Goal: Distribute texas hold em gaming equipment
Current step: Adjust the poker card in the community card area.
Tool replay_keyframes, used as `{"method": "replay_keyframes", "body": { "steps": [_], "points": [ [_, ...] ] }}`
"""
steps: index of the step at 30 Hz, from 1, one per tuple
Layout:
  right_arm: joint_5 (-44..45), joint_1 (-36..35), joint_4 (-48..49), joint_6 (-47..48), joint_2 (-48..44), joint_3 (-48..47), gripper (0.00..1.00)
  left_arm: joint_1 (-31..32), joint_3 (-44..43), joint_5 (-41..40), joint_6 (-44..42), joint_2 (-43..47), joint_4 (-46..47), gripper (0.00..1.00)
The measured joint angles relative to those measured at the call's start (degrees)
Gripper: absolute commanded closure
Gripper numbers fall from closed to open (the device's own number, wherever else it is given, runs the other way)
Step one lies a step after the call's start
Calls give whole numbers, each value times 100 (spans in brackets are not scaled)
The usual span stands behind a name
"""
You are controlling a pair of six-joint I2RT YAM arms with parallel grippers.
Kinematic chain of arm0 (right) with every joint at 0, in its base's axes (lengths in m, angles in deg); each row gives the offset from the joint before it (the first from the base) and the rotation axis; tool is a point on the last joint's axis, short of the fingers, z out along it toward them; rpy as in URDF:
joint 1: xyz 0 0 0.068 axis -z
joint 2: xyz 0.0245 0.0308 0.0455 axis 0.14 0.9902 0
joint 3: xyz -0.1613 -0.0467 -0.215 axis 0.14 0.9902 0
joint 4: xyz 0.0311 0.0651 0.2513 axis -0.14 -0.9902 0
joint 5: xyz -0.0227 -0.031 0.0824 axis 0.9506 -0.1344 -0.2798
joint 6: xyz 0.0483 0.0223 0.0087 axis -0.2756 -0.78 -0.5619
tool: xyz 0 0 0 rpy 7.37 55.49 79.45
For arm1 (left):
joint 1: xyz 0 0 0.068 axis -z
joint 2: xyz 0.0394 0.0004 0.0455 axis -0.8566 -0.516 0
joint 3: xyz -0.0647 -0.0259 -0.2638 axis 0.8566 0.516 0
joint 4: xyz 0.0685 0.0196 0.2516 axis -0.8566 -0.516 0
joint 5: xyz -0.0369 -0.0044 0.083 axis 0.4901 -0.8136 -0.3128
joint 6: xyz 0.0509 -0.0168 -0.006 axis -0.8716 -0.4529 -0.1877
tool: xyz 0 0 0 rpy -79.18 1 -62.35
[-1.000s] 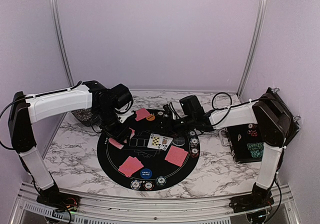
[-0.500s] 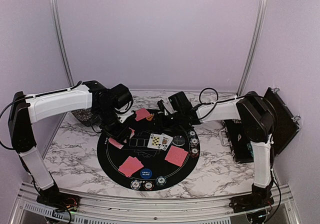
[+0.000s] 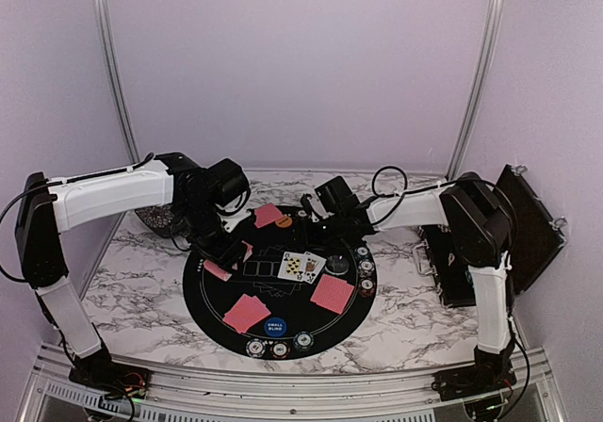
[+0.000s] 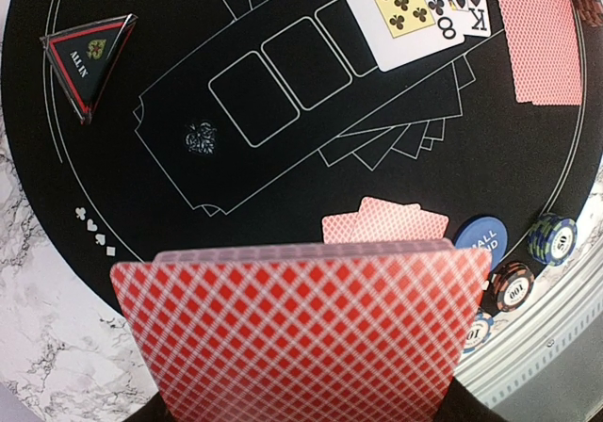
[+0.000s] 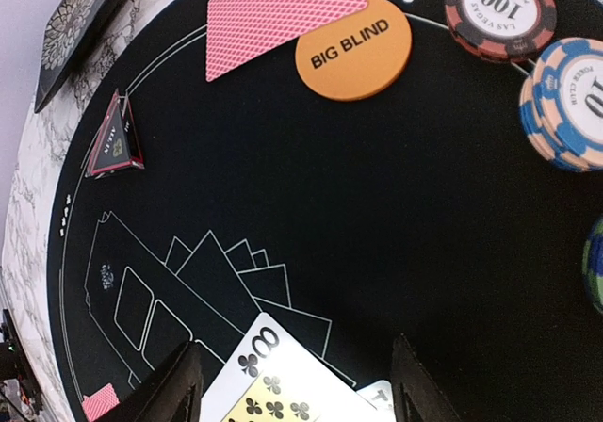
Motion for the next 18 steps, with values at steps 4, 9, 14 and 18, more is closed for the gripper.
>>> {"method": "replay_keyframes", "body": {
  "steps": [4, 9, 14, 18],
  "points": [
    [55, 4, 0, 2, 0, 81, 34, 0, 2, -2, 0, 0, 0, 43],
    [94, 2, 17, 24, -2, 111, 34, 0, 2, -20, 0, 0, 0, 43],
    [94, -42, 24, 85, -2, 118, 34, 0, 2, -20, 0, 2, 0, 43],
    [153, -90, 20, 144, -2, 118, 34, 0, 2, -20, 0, 0, 0, 43]
  ]
}}
